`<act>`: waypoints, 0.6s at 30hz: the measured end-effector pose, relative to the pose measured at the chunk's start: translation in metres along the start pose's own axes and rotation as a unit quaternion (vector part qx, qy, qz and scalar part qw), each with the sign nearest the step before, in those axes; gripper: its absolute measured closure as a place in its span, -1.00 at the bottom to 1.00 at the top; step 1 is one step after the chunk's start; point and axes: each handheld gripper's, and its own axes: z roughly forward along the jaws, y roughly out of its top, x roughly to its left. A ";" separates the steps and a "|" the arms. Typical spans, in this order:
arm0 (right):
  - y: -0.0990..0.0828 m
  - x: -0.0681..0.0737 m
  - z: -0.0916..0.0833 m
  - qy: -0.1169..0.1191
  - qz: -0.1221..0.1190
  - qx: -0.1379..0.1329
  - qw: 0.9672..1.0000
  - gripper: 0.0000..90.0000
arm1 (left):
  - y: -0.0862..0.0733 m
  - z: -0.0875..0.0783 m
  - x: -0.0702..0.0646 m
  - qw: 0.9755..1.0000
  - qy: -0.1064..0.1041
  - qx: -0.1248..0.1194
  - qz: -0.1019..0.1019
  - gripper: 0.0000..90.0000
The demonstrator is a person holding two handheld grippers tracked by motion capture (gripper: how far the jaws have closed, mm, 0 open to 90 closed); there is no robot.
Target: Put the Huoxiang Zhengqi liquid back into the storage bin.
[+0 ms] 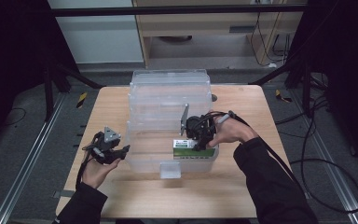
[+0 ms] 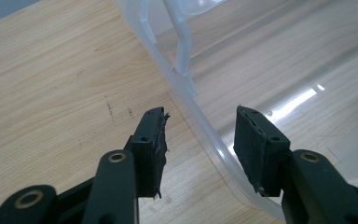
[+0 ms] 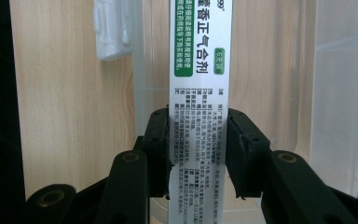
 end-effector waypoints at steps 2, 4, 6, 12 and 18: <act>0.000 0.001 0.001 0.000 0.001 0.001 1.000 0.41 | 0.000 0.000 0.000 1.000 0.000 0.000 0.000 0.17; 0.000 0.001 0.004 -0.002 0.000 0.001 1.000 0.41 | 0.000 0.001 0.000 1.000 -0.001 0.001 0.001 0.17; 0.001 0.002 0.006 -0.003 -0.001 0.004 1.000 0.41 | 0.000 0.001 -0.001 1.000 0.000 0.002 0.002 0.17; 0.001 0.002 0.010 0.000 0.000 0.010 1.000 0.41 | 0.000 0.001 0.000 1.000 -0.001 0.001 0.001 0.17; 0.000 0.002 0.015 -0.002 -0.001 0.013 1.000 0.41 | 0.000 0.001 -0.001 1.000 0.000 0.002 0.002 0.17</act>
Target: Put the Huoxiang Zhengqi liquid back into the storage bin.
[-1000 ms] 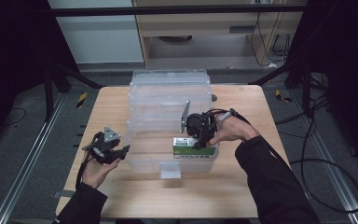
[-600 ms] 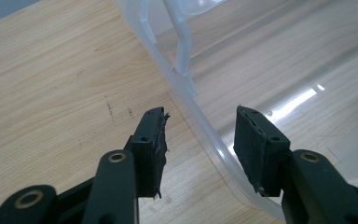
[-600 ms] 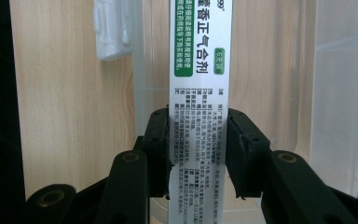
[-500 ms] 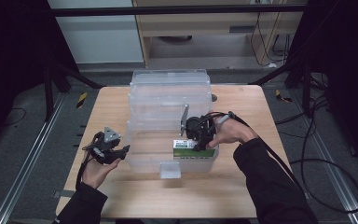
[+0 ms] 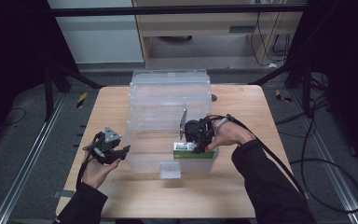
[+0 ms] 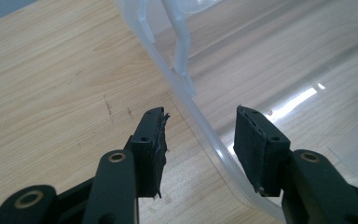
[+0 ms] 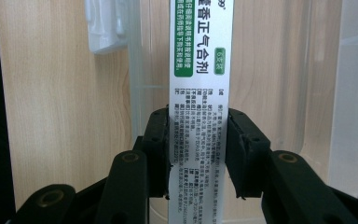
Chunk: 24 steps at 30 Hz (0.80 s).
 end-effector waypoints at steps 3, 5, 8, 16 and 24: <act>0.000 0.000 0.001 0.000 0.001 -0.001 1.000 0.41 | 0.000 0.000 0.000 1.000 0.000 0.000 0.000 0.17; 0.000 0.000 0.001 -0.001 -0.001 -0.001 1.000 0.41 | 0.000 0.000 0.000 1.000 -0.001 0.000 0.000 0.17; -0.001 0.000 0.002 -0.001 -0.002 0.000 1.000 0.41 | 0.000 0.000 0.000 1.000 -0.001 0.000 0.000 0.17; 0.000 0.000 0.005 -0.001 0.000 0.004 1.000 0.40 | 0.000 0.000 0.000 1.000 0.000 0.000 0.000 0.17; 0.001 0.000 0.008 -0.001 -0.006 0.011 1.000 0.40 | 0.000 0.000 0.000 1.000 0.000 0.000 0.001 0.17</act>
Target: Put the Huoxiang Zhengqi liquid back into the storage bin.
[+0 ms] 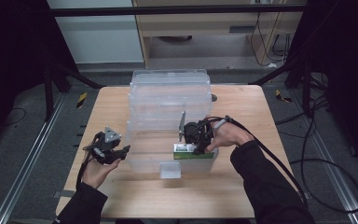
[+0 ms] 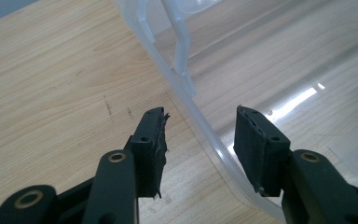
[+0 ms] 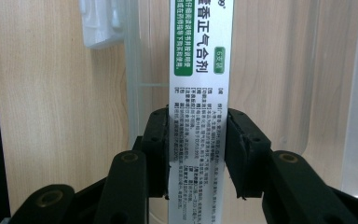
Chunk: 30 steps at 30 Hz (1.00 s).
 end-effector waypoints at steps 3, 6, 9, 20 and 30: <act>0.000 0.000 0.002 -0.002 0.001 0.001 1.000 0.40 | 0.000 0.000 0.000 1.000 0.000 0.000 0.000 0.17; 0.000 0.000 0.003 0.001 0.004 0.009 1.000 0.40 | 0.000 0.000 0.000 1.000 0.000 0.000 0.000 0.17; 0.000 0.000 0.002 0.010 0.011 0.004 1.000 0.45 | 0.000 0.000 0.000 1.000 0.001 0.000 0.000 0.18; -0.005 -0.002 -0.015 -0.007 0.027 -0.027 0.999 0.41 | 0.000 0.000 -0.001 1.000 0.001 0.001 0.002 0.18; -0.008 0.003 -0.032 -0.020 0.056 -0.058 0.996 0.37 | 0.001 -0.004 0.000 1.000 0.002 -0.007 0.001 0.18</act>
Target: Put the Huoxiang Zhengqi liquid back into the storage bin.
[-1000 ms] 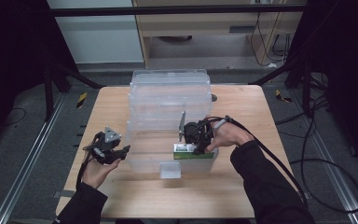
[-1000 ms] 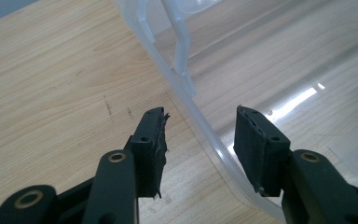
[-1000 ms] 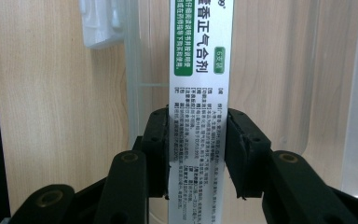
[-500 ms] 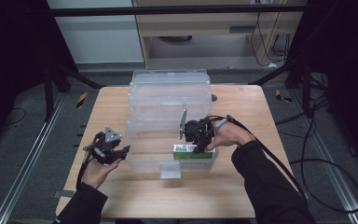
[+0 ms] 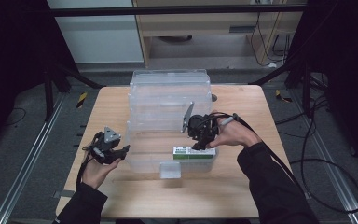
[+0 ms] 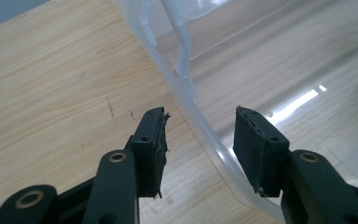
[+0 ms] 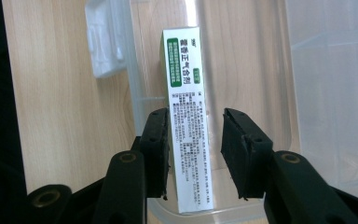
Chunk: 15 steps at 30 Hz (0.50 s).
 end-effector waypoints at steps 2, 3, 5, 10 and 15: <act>0.001 0.003 -0.002 0.001 0.005 -0.006 1.000 0.33 | 0.001 -0.004 0.000 1.000 0.000 -0.007 0.001 0.18; 0.001 0.004 -0.003 0.003 0.008 -0.010 1.000 0.33 | 0.002 -0.006 0.000 1.000 0.000 -0.011 0.000 0.18; 0.003 0.007 -0.004 0.009 0.015 -0.014 1.000 0.30 | 0.003 -0.010 0.000 1.000 0.001 -0.018 0.000 0.17; 0.008 0.014 0.001 0.022 0.025 -0.023 0.999 0.29 | 0.005 -0.022 0.006 0.999 0.006 -0.034 -0.005 0.17; 0.014 0.021 0.009 0.036 0.024 -0.025 0.999 0.29 | 0.004 -0.030 0.015 0.999 0.016 -0.045 -0.019 0.17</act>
